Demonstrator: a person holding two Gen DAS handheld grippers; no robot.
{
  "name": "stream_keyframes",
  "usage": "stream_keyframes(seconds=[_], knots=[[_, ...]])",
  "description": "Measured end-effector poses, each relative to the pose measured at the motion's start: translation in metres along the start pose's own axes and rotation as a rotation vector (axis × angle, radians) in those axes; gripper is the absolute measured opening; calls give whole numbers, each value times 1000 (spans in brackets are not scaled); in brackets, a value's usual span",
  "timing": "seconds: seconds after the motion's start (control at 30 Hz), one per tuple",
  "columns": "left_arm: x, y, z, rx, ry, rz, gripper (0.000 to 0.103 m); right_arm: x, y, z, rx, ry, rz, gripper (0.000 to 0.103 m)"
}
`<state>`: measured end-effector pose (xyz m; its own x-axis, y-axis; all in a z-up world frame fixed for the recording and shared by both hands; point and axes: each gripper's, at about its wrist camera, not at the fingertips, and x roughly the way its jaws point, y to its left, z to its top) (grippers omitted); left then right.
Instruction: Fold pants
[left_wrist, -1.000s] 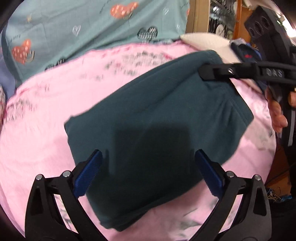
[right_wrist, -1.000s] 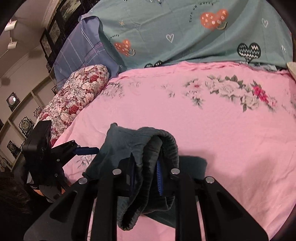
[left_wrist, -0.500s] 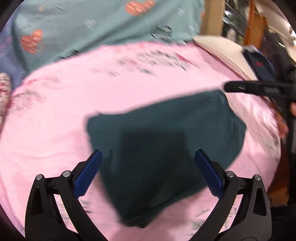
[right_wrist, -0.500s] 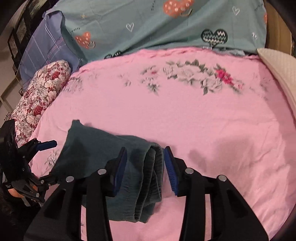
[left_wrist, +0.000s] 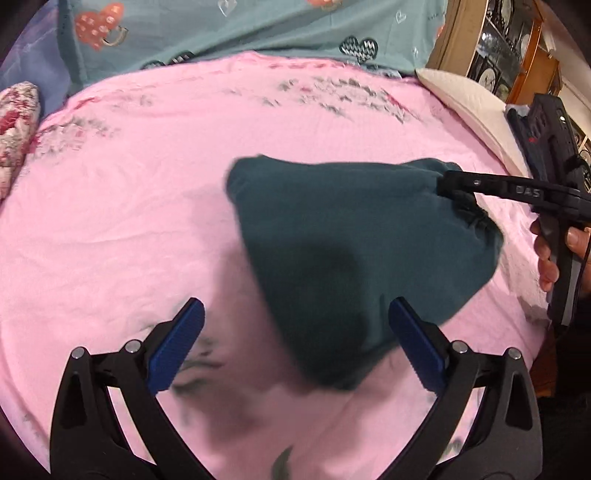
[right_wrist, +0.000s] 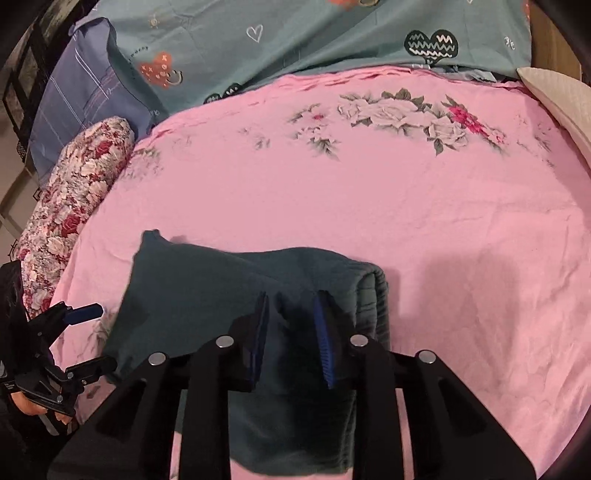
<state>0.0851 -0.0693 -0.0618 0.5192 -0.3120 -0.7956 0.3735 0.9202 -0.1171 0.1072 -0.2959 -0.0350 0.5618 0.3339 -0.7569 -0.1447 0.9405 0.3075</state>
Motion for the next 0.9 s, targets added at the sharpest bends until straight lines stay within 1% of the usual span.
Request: stream_keyframes(seconds=[0.07, 0.1, 0.17, 0.23, 0.3, 0.33, 0.4, 0.5, 0.57, 0.63, 0.67, 0.73, 0.8, 0.87, 0.9], knots=[[-17, 11, -7, 7, -17, 42, 101, -19, 23, -10, -54, -19, 101, 39], [-24, 15, -14, 14, -12, 58, 101, -25, 38, -16, -95, -13, 156, 41], [-32, 22, -28, 46, 11, 92, 101, -27, 80, -39, -246, 21, 254, 41], [-38, 26, -42, 83, 36, 117, 101, -15, 119, -65, -397, 77, 287, 41], [-38, 32, -53, 93, 57, 132, 101, -1, 147, -82, -494, 110, 284, 39], [-37, 34, -56, 89, 67, 136, 101, 7, 159, -88, -541, 111, 259, 34], [-38, 39, -61, 70, 68, 118, 101, 15, 178, -92, -617, 71, 186, 32], [-35, 39, -66, 70, 69, 97, 101, 22, 198, -88, -684, 49, 150, 27], [-32, 38, -70, 75, 78, 88, 101, 30, 207, -83, -723, 56, 121, 18], [-31, 36, -72, 79, 79, 77, 101, 37, 213, -87, -768, 109, 95, 6], [-31, 35, -72, 80, 77, 73, 101, 39, 213, -91, -791, 141, 83, 4], [-32, 35, -71, 81, 68, 65, 101, 38, 213, -100, -828, 209, 91, 3], [-32, 35, -68, 75, 57, 61, 101, 37, 211, -112, -861, 255, 90, 3], [-32, 35, -61, 65, 44, 63, 101, 30, 204, -112, -830, 248, 83, 3], [-32, 33, -56, 59, 30, 63, 101, 22, 200, -108, -809, 223, 100, 3]])
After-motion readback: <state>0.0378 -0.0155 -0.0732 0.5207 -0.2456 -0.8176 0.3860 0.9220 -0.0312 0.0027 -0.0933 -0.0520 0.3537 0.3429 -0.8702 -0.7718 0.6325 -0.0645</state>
